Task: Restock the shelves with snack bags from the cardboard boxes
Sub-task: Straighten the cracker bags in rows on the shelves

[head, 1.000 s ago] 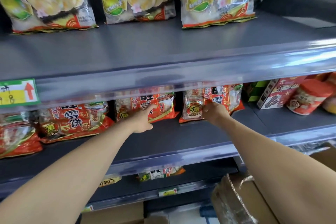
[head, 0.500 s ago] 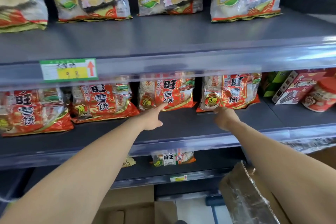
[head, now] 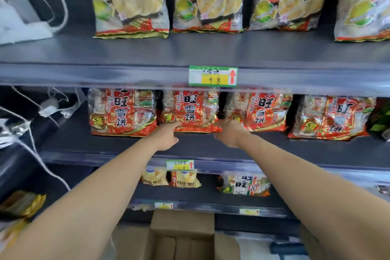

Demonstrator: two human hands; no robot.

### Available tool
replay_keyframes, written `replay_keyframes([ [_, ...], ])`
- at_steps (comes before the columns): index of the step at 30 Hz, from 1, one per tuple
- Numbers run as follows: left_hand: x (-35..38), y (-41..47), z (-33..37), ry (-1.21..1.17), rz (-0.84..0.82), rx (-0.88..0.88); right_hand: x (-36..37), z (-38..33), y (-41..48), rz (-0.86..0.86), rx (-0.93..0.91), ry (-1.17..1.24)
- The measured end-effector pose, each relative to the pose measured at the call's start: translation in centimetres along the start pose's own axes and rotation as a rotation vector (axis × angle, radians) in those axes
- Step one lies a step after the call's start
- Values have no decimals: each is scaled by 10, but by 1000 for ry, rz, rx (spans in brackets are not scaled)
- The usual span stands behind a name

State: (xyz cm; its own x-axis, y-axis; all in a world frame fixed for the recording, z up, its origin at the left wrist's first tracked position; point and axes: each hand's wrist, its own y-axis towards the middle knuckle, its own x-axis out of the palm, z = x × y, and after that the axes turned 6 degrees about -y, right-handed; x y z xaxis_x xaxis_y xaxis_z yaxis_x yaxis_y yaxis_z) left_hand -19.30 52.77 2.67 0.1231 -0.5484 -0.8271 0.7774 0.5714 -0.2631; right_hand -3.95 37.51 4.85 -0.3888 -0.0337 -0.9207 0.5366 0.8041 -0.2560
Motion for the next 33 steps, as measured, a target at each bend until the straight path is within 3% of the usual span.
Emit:
replay_keyframes([
  [5, -40, -16, -89, 43, 48, -121, 28, -75, 25, -154, -98, -136],
  [12, -69, 3, -160, 110, 24, -184, 62, -115, 73, -162, -53, -173],
  [21, -71, 50, -189, 89, 16, -130, 88, -120, 125, -136, 27, -227],
  [28, -71, 67, -184, 74, 49, -82, 86, -119, 134, -131, 124, -79],
  [33, -74, 63, -163, 130, 235, -17, 71, -119, 115, 34, 148, -29],
])
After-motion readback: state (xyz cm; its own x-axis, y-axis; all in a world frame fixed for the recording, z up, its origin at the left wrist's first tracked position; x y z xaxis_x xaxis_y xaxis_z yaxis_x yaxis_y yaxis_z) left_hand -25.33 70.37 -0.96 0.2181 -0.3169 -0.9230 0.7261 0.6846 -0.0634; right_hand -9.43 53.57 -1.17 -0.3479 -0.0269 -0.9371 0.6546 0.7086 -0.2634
